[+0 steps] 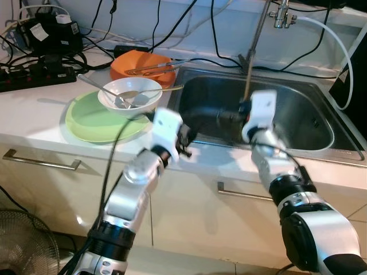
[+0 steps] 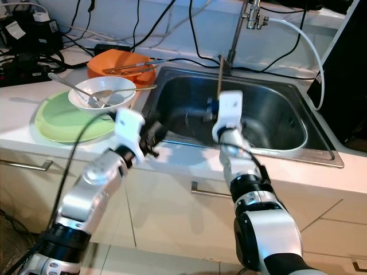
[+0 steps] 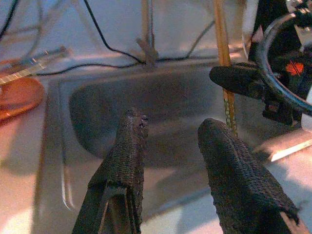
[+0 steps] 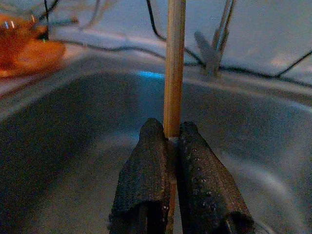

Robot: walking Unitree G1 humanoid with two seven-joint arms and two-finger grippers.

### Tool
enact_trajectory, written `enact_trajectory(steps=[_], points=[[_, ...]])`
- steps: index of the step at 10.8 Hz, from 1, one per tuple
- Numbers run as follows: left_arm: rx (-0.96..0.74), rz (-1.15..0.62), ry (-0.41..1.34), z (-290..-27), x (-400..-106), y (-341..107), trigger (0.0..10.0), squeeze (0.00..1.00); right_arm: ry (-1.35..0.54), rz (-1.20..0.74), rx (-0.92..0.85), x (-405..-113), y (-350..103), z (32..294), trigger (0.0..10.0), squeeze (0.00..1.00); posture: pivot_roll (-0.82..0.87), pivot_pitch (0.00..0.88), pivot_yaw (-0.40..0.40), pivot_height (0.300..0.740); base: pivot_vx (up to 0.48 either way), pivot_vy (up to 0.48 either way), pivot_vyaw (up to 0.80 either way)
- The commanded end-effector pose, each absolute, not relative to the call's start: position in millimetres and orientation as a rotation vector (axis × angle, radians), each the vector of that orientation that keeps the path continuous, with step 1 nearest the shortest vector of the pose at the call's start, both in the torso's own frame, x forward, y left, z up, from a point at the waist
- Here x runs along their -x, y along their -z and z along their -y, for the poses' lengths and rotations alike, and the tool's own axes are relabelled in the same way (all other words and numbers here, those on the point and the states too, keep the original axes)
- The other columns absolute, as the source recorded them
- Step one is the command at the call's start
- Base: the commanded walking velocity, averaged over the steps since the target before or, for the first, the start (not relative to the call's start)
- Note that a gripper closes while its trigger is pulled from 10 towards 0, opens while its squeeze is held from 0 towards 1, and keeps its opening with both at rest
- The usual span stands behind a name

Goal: Kitchen organization

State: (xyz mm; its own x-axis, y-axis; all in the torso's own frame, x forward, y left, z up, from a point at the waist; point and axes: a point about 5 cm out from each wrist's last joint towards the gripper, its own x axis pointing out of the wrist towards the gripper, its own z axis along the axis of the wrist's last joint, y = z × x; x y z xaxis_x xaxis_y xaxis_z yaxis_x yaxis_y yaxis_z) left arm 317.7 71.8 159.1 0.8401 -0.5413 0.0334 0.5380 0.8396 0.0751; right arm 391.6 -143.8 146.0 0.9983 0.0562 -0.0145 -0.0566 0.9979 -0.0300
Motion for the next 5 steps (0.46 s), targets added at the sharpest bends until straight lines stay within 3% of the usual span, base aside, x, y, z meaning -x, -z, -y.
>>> enact_trajectory(steps=[1,5], points=[[-0.073,0.045,0.594,-67,-315,-152,10.0,0.00,-0.063,-0.011,0.033,-394,-150,142,10.0,0.00,0.23,0.000,-0.076,0.740,0.000,0.000,0.00],[-0.081,0.019,0.582,-67,-316,-136,10.0,0.00,-0.086,-0.044,0.050,-395,-146,139,10.0,0.00,0.24,0.000,-0.084,0.740,0.000,0.000,0.00]])
